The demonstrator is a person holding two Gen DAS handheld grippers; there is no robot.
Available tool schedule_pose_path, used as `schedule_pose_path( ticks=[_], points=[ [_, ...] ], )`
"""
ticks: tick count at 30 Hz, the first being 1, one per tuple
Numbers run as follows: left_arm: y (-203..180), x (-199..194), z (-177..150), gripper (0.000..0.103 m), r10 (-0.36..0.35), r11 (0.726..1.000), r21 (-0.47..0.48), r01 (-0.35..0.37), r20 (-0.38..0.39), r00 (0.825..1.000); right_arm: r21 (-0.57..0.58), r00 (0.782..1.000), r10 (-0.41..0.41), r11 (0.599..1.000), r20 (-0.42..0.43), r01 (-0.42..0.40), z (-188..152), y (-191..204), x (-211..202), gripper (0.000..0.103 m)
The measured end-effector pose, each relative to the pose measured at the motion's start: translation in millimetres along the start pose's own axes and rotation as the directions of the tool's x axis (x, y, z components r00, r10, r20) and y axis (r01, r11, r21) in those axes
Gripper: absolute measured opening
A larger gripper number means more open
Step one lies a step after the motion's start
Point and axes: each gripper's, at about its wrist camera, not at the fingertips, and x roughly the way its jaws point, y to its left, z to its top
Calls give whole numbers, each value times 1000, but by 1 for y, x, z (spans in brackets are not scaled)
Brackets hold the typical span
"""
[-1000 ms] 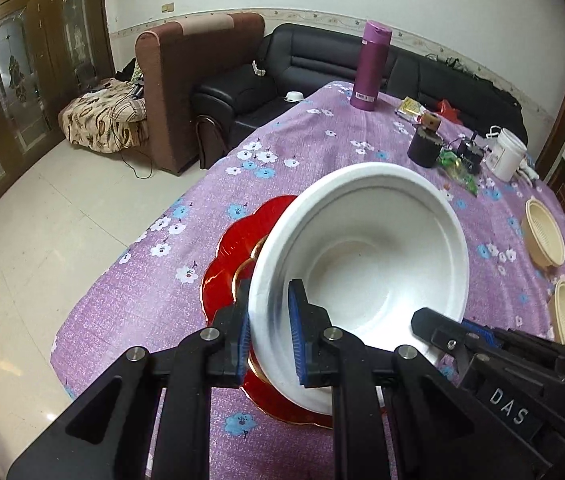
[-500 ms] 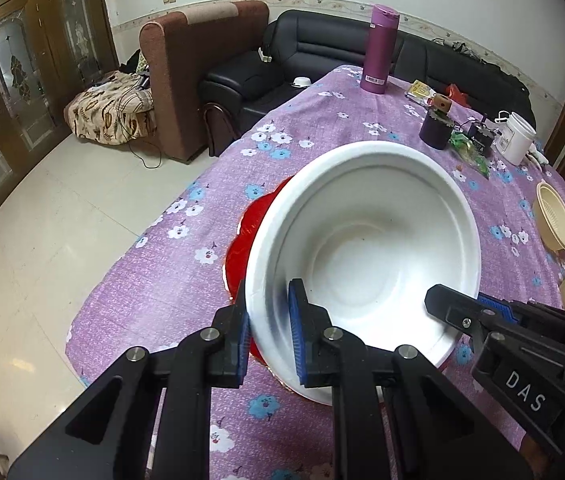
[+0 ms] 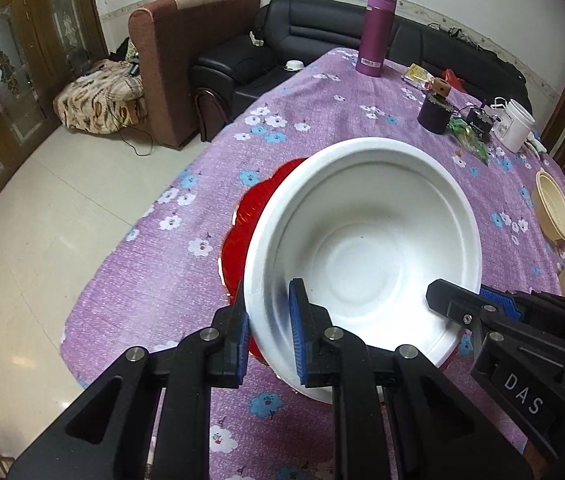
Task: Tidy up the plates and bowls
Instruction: 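Lower the white bowl onto the stacked red plates with the left tool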
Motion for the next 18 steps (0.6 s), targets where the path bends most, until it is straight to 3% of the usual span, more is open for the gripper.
schedule_pose_path(
  ticks=[18],
  points=[
    [8, 20, 8, 14, -129, 992, 9, 129, -45, 991, 66, 1000, 4, 998, -2, -4, 3, -13, 10, 12]
  ],
)
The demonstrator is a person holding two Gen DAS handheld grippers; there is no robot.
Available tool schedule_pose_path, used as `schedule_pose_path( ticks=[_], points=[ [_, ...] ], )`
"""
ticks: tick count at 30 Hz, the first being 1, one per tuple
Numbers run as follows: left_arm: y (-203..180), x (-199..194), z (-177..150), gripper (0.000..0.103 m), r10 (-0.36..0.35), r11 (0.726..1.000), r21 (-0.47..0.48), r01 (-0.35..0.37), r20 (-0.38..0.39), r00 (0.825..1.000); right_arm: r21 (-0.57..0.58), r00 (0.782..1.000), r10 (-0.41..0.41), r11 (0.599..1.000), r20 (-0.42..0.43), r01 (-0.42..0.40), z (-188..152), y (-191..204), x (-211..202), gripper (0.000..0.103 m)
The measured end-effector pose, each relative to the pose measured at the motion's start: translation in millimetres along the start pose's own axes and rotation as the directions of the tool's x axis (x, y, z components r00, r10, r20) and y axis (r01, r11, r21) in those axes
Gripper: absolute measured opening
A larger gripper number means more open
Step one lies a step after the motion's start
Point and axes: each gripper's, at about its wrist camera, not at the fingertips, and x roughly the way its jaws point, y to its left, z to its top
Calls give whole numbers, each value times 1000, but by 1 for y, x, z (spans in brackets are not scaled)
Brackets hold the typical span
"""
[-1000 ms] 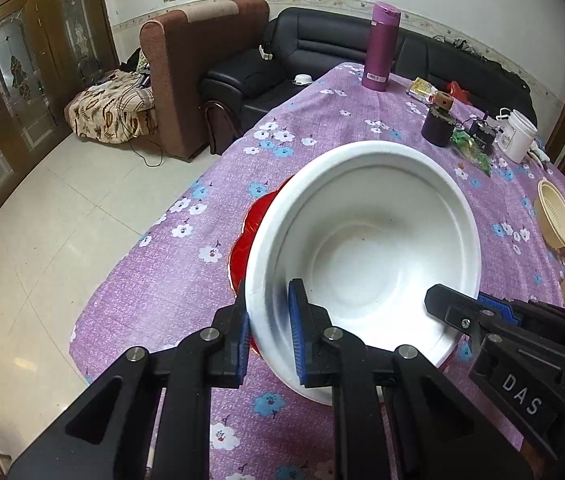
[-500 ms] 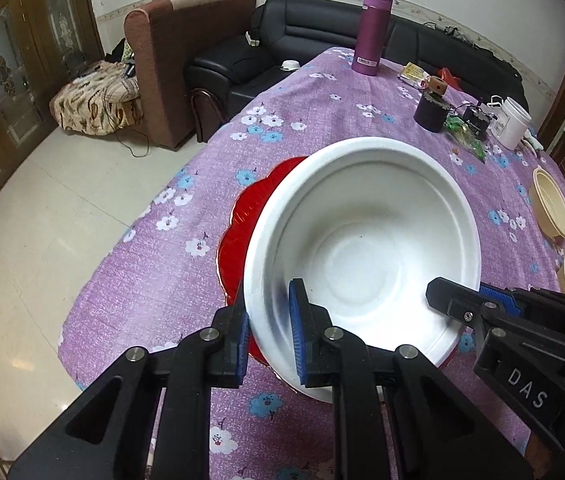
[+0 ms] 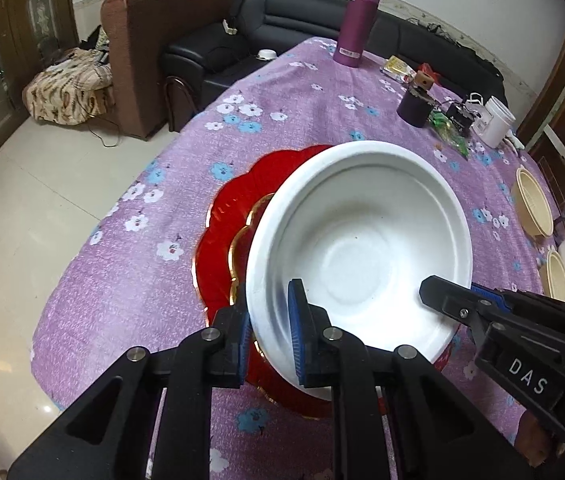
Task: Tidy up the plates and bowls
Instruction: 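Lower the white bowl onto the stacked red plates with the left tool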
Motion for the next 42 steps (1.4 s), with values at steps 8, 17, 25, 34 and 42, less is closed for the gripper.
schedule_pose_path(
  ticks=[8, 17, 25, 34, 42],
  points=[
    [-6, 9, 3, 14, -4, 1000, 25, 4, -26, 1000, 19, 1000, -5, 1000, -22, 5, 3, -9, 8, 12],
    [-16, 15, 4, 14, 8, 998, 55, -6, -45, 999, 45, 999, -5, 999, -38, 7, 1, -21, 12, 12],
    [-16, 21, 2, 14, 26, 998, 60, -22, -55, 998, 49, 998, -13, 999, -58, 16, 0, -20, 19, 13],
    [-16, 23, 1, 15, 29, 998, 59, -26, -59, 998, 46, 997, -30, 998, -65, 33, 1, -19, 21, 13],
    [-16, 24, 1, 15, 32, 998, 58, -28, -64, 997, 45, 997, -36, 998, -71, 40, 1, -18, 23, 13]
  ],
)
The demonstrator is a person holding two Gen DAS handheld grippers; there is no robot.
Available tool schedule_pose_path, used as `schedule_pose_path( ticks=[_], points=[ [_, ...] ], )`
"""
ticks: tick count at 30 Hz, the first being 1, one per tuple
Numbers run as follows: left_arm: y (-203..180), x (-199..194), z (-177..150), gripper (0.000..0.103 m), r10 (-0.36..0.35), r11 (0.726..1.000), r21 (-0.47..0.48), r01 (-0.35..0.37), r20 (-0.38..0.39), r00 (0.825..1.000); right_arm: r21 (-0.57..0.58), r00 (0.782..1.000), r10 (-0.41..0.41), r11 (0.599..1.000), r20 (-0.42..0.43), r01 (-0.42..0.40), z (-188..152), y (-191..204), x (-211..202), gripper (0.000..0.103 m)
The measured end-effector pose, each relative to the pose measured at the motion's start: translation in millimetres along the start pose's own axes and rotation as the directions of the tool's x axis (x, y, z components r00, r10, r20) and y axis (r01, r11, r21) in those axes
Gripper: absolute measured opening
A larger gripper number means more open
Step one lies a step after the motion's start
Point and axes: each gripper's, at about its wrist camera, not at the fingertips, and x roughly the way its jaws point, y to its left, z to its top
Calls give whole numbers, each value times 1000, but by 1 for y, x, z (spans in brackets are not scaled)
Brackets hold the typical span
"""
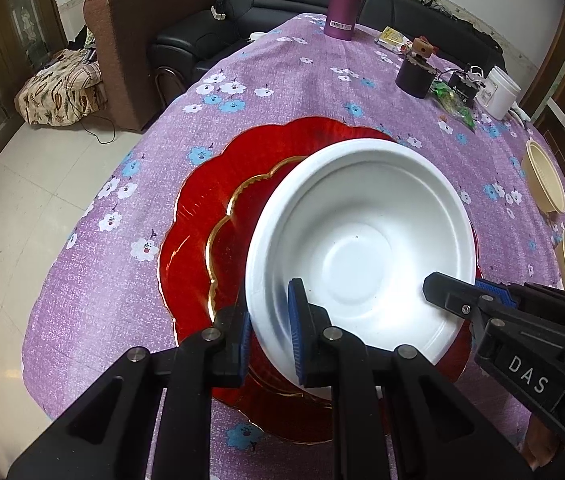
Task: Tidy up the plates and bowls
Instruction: 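Lower the white bowl onto the stacked red plates with the left tool, then open the left tool to release the white bowl and withdraw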
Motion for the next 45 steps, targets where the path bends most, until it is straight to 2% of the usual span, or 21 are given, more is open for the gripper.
schedule_pose_path(
  ticks=[16, 27, 29, 32, 33, 34, 36, 37, 39, 41, 45],
  points=[
    [-1, -1, -1, 16, 8, 1000, 4, -8, 4, 1000, 6, 1000, -26, 1000, 13, 26, -1, 1, -5, 14],
    [-2, 3, 3, 16, 55, 998, -25, -55, 1, 998, 12, 998, -48, 999, 46, 47, -1, -2, -16, 17],
    [-2, 2, 2, 18, 62, 998, -27, -62, -1, 998, 20, 998, -44, 999, 55, 43, -3, -4, -20, 17],
    [-1, -1, 2, 28, 80, 996, -36, -80, 5, 997, 27, 997, -36, 999, 70, 34, -5, -7, -28, 17],
    [0, -3, 2, 37, 85, 996, -40, -84, 10, 996, 32, 996, -31, 999, 80, 28, -7, -8, -32, 18],
    [2, -5, 2, 48, 93, 995, -47, -92, 18, 995, 39, 996, -25, 999, 90, 22, -8, -10, -36, 21],
    [5, -14, 1, 58, 110, 992, -67, -107, 50, 993, 59, 994, -9, 998, 107, 3, -10, -14, -43, 36],
    [6, -20, 1, 62, 119, 991, -74, -113, 75, 990, 71, 993, 4, 997, 119, -12, -12, -17, -48, 40],
    [6, -27, 0, 67, 137, 988, -82, -129, 97, 986, 84, 989, 23, 996, 144, -35, -15, -21, -57, 55],
    [6, -36, 0, 69, 139, 988, -90, -128, 120, 983, 96, 986, 33, 994, 164, -50, -18, -25, -65, 64],
    [-3, -51, 0, 70, 129, 990, -85, -116, 159, 979, 133, 975, 58, 987, 214, -88, -29, -41, -84, 73]
  ],
)
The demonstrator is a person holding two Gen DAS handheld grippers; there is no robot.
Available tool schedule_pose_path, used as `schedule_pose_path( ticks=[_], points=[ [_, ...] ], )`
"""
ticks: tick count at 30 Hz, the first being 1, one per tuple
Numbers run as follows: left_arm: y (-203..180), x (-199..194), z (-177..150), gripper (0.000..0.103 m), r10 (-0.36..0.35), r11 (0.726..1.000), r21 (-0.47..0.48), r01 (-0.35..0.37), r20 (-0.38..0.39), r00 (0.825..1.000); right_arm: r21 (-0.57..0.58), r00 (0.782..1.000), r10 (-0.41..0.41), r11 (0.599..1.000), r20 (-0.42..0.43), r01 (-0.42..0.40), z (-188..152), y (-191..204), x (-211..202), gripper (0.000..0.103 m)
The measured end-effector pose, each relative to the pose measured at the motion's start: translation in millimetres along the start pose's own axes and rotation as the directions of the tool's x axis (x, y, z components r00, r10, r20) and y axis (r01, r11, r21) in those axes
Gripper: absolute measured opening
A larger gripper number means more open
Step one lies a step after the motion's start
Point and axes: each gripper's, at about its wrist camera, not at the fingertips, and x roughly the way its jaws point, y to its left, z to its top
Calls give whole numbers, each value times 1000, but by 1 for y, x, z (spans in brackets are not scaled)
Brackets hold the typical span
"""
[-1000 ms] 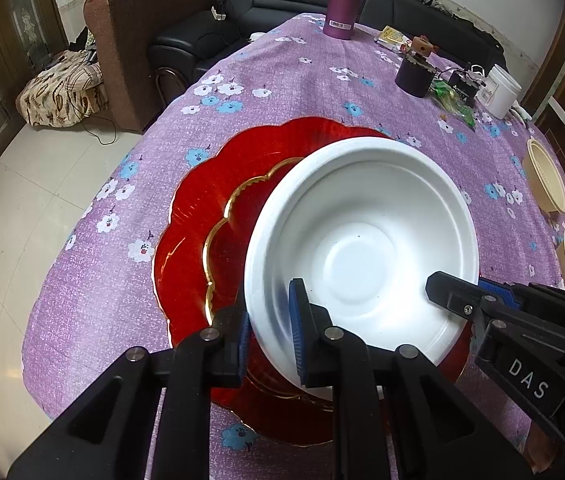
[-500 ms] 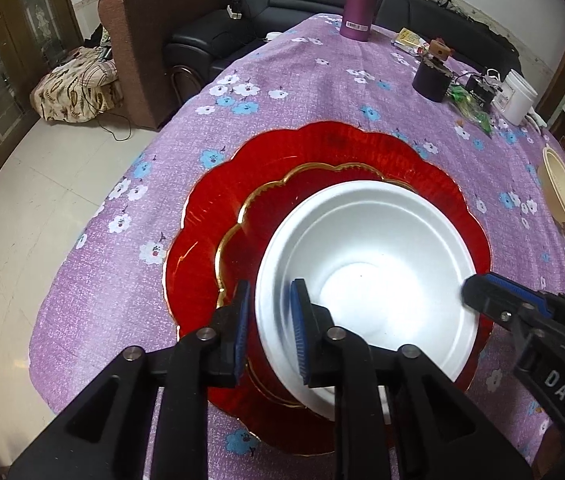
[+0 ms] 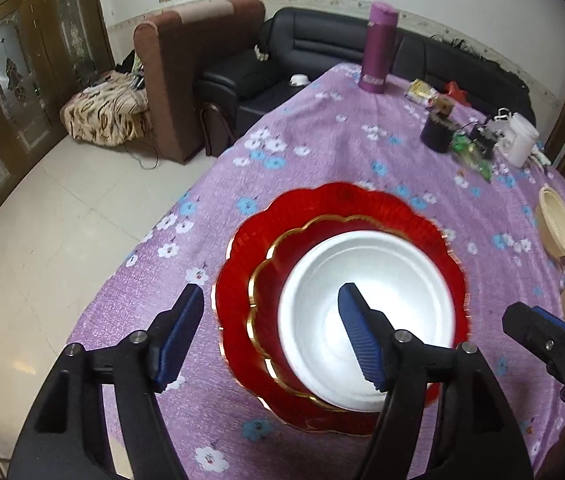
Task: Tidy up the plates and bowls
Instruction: 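Open the left tool to release the white bowl and withdraw, then move the left tool to the large beige plastic bowl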
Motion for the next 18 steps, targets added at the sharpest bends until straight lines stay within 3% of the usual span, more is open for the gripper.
schedule_pose_path(
  ticks=[10, 18],
  points=[
    [-60, -35, -4, 74, -100, 992, 80, 94, 78, 992, 131, 993, -8, 991, 119, -8, -19, -66, -62, 83],
    [-148, -45, -18, 74, -230, 954, 212, 213, 60, 971, 265, 980, -84, 964, 179, 35, -49, -145, -114, 83]
  ],
)
